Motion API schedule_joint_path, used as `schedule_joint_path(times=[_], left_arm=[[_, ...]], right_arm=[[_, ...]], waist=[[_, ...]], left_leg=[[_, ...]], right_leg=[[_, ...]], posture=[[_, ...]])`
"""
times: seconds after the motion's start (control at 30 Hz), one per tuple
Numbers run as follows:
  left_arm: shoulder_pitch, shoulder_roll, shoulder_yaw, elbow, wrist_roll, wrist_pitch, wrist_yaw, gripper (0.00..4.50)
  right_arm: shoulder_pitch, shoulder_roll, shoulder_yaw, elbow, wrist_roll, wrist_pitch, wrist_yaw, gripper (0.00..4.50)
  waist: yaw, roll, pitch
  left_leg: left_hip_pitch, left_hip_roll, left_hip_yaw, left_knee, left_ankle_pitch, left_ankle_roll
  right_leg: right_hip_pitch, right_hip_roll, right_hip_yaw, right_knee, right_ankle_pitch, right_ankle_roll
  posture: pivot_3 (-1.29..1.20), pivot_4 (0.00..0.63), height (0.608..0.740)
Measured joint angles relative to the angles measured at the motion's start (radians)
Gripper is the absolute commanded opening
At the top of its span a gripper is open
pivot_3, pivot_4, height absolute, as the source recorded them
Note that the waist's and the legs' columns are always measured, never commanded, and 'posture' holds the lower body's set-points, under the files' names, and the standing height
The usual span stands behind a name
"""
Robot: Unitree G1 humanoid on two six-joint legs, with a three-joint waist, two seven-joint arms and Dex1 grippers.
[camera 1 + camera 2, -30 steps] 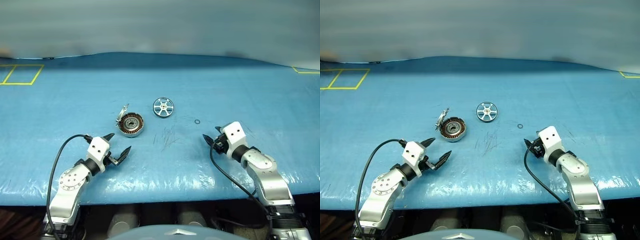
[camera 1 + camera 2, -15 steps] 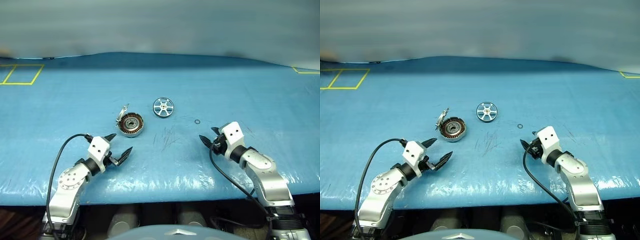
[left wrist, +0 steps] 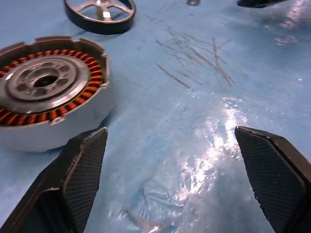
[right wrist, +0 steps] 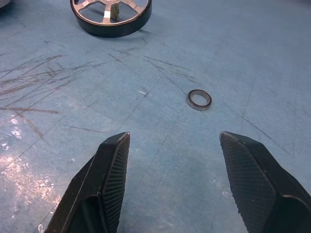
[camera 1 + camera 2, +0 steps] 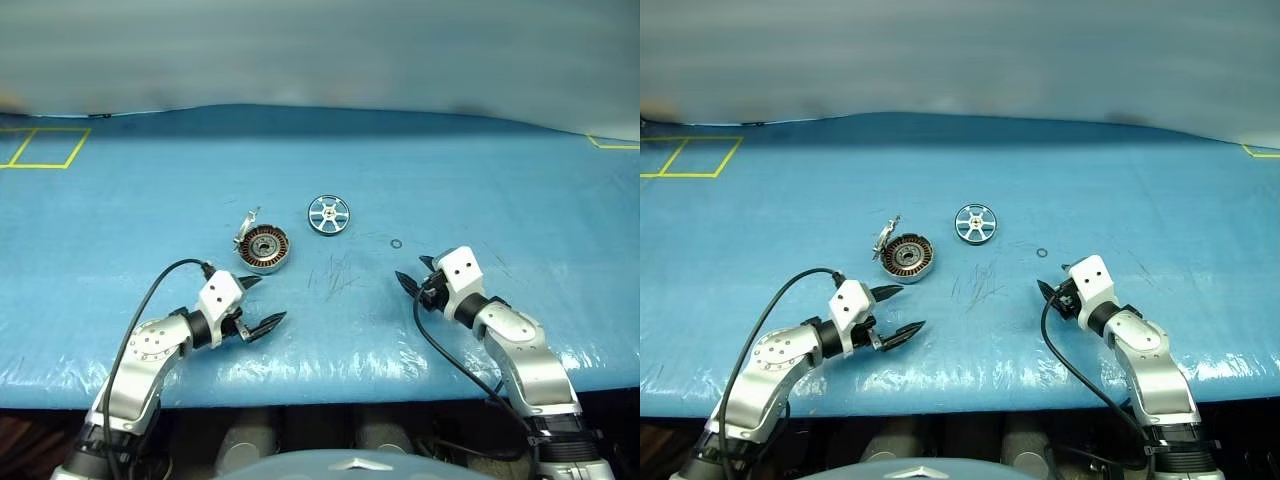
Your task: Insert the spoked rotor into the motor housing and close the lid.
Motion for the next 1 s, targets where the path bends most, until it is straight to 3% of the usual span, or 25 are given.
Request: schedule_joint_path(times=[0.17,0.37,0.57,0.8,1.0], left_arm=[[-0.135,0.034,-0.043,-0.024,0.025,0.030,-0.036,4.46],[-0.300,0.189,-0.064,-0.007,0.070,0.061,-0.158,4.46],[-0.495,0.317,-0.148,0.190,0.193,0.029,-0.307,4.46],[-0.636,0.296,-0.215,0.384,0.279,-0.038,-0.386,4.46],[-0.684,0.217,-0.258,0.505,0.317,-0.093,-0.416,4.46]], right_arm=[[0.020,0.025,0.000,0.003,-0.004,-0.026,-0.021,3.11],[0.016,0.048,-0.001,0.035,-0.012,-0.069,-0.041,3.11],[-0.027,0.087,0.006,0.105,-0.022,-0.126,-0.059,3.11],[-0.025,0.121,0.029,0.126,-0.027,-0.166,-0.072,3.11],[-0.018,0.107,0.027,0.128,-0.027,-0.168,-0.077,3.11]], waist=[[-0.004,0.000,0.000],[-0.003,0.000,0.000],[-0.004,0.001,0.001],[-0.002,0.000,0.001],[-0.003,0.000,0.001]], left_leg=[[0.000,0.001,0.000,0.000,0.000,0.000],[0.000,0.001,0.000,0.000,0.000,0.000],[0.000,0.001,0.000,0.000,0.001,-0.001],[-0.002,0.001,0.000,0.000,0.000,0.000],[-0.002,0.001,0.000,0.001,0.000,0.000]], right_leg=[[-0.001,0.002,0.001,0.001,0.000,0.000],[-0.001,0.004,0.001,0.001,0.000,0.000],[-0.001,0.006,0.002,0.001,0.000,0.000],[-0.002,0.006,0.002,0.001,0.000,0.000],[-0.002,0.006,0.002,0.001,0.000,0.000]], posture=[[0.00,0.150,0.740],[0.00,0.150,0.740],[0.00,0.150,0.740],[0.00,0.150,0.740],[0.00,0.150,0.740]])
